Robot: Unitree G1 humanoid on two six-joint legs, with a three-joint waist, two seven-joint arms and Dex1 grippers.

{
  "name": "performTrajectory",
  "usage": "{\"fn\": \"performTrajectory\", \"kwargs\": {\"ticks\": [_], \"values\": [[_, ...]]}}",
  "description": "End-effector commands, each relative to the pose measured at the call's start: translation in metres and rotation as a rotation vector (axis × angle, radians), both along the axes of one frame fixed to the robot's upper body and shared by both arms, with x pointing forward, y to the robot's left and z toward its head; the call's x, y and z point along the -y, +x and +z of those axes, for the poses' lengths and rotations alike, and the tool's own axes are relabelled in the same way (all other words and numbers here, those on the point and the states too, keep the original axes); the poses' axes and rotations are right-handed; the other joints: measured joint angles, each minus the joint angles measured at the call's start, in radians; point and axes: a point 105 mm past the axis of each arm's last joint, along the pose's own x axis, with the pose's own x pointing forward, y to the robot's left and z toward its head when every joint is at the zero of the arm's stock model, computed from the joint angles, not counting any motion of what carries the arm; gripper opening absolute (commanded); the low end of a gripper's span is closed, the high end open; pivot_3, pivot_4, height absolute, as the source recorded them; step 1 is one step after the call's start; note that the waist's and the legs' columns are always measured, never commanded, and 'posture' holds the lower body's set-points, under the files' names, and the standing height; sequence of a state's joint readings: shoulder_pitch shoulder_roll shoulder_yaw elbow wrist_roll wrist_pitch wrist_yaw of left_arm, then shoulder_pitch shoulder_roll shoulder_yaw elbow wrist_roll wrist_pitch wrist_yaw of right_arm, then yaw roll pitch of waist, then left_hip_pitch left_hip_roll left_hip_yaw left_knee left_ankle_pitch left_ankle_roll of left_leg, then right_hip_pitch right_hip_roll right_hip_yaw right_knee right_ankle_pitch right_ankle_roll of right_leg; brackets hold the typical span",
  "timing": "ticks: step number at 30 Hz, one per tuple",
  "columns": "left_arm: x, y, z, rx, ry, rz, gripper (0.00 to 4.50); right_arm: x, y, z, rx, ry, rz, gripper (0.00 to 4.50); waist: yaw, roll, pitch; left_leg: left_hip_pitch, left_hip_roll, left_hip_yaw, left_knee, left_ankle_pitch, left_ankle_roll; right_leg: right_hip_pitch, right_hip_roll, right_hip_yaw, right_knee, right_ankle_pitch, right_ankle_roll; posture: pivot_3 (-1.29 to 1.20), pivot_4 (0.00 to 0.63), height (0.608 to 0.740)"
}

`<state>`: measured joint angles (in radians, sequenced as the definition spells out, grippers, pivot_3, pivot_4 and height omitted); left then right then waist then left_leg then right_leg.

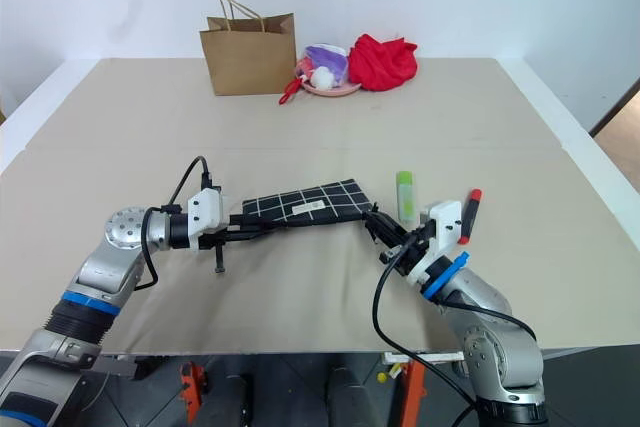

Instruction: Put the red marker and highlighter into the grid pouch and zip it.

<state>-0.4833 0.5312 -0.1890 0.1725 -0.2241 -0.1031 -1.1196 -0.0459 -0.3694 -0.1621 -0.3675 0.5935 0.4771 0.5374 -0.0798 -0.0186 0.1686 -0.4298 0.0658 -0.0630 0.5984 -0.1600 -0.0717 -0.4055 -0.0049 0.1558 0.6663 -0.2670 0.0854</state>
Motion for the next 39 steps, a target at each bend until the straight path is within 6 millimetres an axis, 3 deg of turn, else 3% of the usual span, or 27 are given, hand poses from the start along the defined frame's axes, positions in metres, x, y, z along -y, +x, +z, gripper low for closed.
{"fn": "performTrajectory", "kwargs": {"ticks": [1,8,12,19,24,28,39], "values": [[0.000,0.000,0.013,0.059,-0.029,0.008,0.00,-0.002,-0.001,0.013,0.064,-0.038,0.018,0.05,0.000,0.000,0.000,0.000,0.000,0.000,0.000,0.000,0.000,0.000,0.000,0.000,0.000,0.000,0.000,0.00,0.150,0.740],[0.001,0.000,0.015,0.069,-0.035,0.012,0.00,-0.027,-0.008,0.022,0.094,-0.094,0.157,0.05,0.000,0.000,0.000,0.000,0.000,0.000,0.000,0.000,0.000,0.000,0.000,0.000,0.000,0.000,0.000,0.00,0.150,0.740],[0.006,0.000,0.016,0.079,-0.036,0.003,0.00,-0.056,-0.010,0.026,0.091,-0.084,0.292,0.05,0.000,0.000,0.000,0.000,0.000,0.000,0.000,0.000,0.000,0.000,0.000,0.000,0.000,0.000,0.000,0.00,0.150,0.740],[0.009,0.001,0.015,0.084,-0.037,0.003,0.00,-0.078,-0.008,0.032,0.100,-0.091,0.389,0.05,0.001,0.000,0.000,0.000,0.000,0.000,0.000,0.000,0.000,0.000,0.000,0.000,0.000,0.000,0.001,0.00,0.150,0.740],[0.011,0.002,0.021,0.100,-0.064,0.008,0.00,-0.088,-0.007,0.024,0.083,-0.121,0.428,0.05,0.001,0.000,0.000,0.000,0.000,0.000,0.000,0.000,0.000,0.000,0.000,0.000,0.000,0.000,0.001,0.00,0.150,0.740],[0.008,0.002,0.028,0.125,-0.087,0.027,0.00,-0.085,-0.004,0.017,0.063,-0.133,0.417,0.05,0.001,0.000,0.000,0.000,0.000,0.000,0.000,0.000,0.000,0.000,0.000,0.000,0.000,0.000,0.001,0.00,0.150,0.740],[0.010,0.002,0.025,0.148,-0.079,0.027,0.00,-0.105,-0.006,0.028,0.078,-0.069,0.471,0.05,0.001,0.000,0.000,0.000,0.000,0.000,0.000,0.000,0.000,0.000,0.000,0.000,0.000,0.000,0.001,0.00,0.150,0.740]]}}
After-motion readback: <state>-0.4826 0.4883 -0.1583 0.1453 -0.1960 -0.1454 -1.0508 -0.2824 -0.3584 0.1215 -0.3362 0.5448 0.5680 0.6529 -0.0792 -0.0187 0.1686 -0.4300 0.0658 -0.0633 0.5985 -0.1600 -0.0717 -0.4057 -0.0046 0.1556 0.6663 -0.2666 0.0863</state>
